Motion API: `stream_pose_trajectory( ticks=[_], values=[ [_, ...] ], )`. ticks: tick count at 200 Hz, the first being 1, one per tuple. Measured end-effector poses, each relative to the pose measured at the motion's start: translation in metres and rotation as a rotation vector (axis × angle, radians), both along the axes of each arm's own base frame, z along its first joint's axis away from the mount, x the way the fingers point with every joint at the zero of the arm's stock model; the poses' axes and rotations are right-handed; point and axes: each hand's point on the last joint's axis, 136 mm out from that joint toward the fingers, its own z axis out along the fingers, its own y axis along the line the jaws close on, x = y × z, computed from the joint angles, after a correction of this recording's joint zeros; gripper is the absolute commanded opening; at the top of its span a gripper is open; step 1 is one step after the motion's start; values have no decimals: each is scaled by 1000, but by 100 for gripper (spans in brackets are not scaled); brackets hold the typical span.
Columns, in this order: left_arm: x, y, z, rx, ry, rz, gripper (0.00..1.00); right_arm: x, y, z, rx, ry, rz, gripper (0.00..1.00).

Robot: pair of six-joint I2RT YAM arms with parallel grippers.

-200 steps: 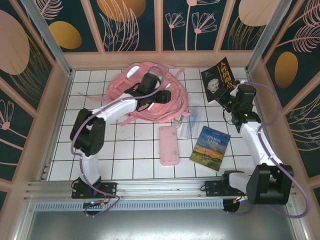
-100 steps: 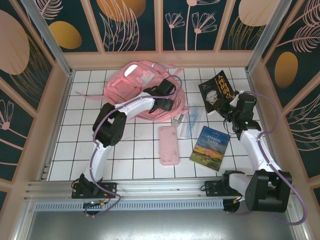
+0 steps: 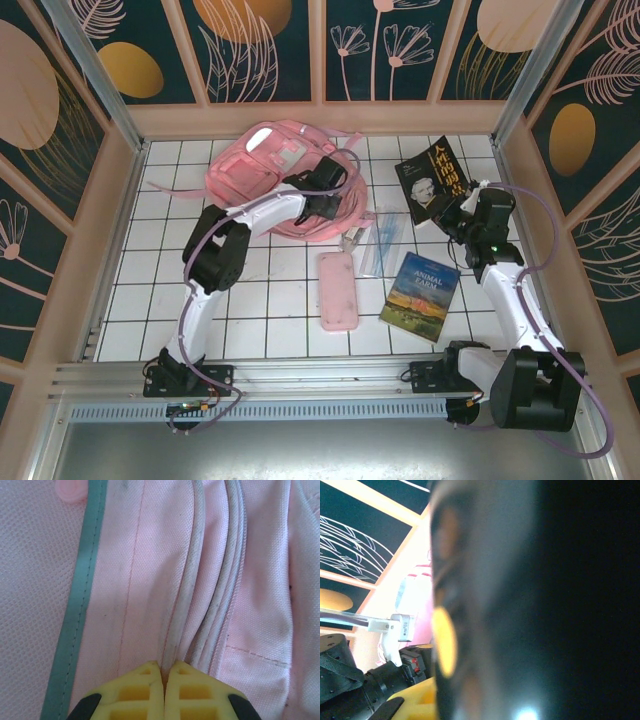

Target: Pack the student bag

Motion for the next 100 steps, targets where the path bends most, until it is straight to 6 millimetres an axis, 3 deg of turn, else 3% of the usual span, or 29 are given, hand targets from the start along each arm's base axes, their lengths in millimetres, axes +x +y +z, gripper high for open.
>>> stream_pose_trajectory(
  ticks=[24,71,100],
  values=[
    [-2,7,26,-79,23,2,0,2,3,-2,12,3,20,0],
    [7,28,118,-259,-52,23,0,7,12,-9,42,18,60,0],
    [14,41,145,-367,-49,30,0,8,34,-9,62,9,134,0]
  ],
)
